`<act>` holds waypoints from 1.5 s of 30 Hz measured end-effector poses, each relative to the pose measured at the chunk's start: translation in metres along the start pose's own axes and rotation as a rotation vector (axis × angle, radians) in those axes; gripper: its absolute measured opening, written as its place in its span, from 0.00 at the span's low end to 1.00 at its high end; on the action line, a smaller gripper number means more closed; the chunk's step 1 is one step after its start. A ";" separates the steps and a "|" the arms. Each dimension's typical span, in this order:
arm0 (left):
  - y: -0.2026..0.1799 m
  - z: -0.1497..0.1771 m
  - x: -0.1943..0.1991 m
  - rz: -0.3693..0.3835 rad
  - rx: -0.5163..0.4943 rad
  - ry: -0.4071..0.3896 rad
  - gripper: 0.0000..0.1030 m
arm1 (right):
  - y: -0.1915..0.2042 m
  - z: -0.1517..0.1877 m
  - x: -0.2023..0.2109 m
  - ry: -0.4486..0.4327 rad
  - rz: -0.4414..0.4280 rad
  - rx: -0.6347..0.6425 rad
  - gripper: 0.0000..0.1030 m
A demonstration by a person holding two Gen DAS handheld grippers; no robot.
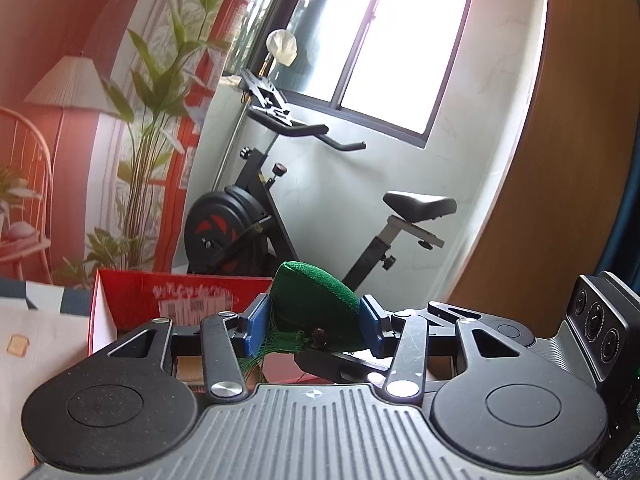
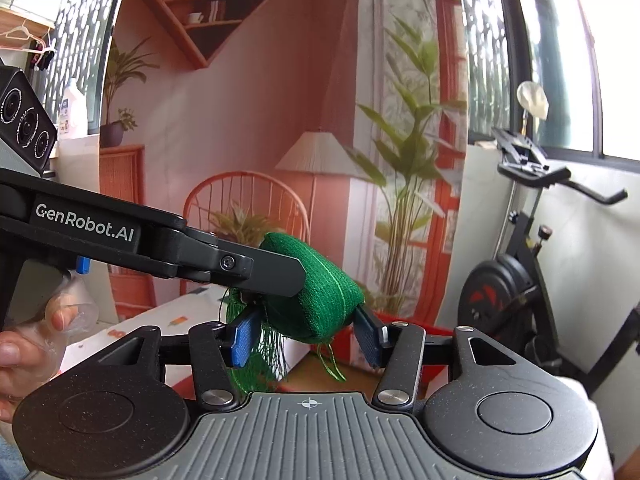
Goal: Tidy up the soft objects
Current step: 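Lift the green mesh ball into the red box and open the grippers, then move both grippers down to the clear printed plastic bag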
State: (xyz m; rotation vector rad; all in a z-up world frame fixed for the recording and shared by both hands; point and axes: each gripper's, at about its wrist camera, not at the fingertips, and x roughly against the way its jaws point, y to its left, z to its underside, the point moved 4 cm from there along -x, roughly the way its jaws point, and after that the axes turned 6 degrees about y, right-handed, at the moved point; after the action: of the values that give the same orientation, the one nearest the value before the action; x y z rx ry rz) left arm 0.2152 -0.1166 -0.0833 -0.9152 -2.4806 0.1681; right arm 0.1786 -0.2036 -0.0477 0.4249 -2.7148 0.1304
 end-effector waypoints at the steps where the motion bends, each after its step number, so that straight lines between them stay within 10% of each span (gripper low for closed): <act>1: 0.000 -0.003 -0.002 -0.003 -0.004 -0.004 0.49 | -0.003 -0.004 -0.004 -0.005 0.004 0.007 0.47; 29: 0.035 0.021 -0.173 -0.022 0.009 0.244 0.49 | -0.111 0.084 -0.122 0.144 0.088 -0.161 0.48; 45: 0.045 0.028 -0.144 -0.096 -0.030 0.267 0.49 | -0.096 0.096 -0.107 0.181 0.128 -0.148 0.53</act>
State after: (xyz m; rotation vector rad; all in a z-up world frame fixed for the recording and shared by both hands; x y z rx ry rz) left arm 0.3219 -0.1729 -0.1779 -0.7732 -2.2771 -0.0231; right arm 0.2674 -0.2794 -0.1747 0.1865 -2.5511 0.0020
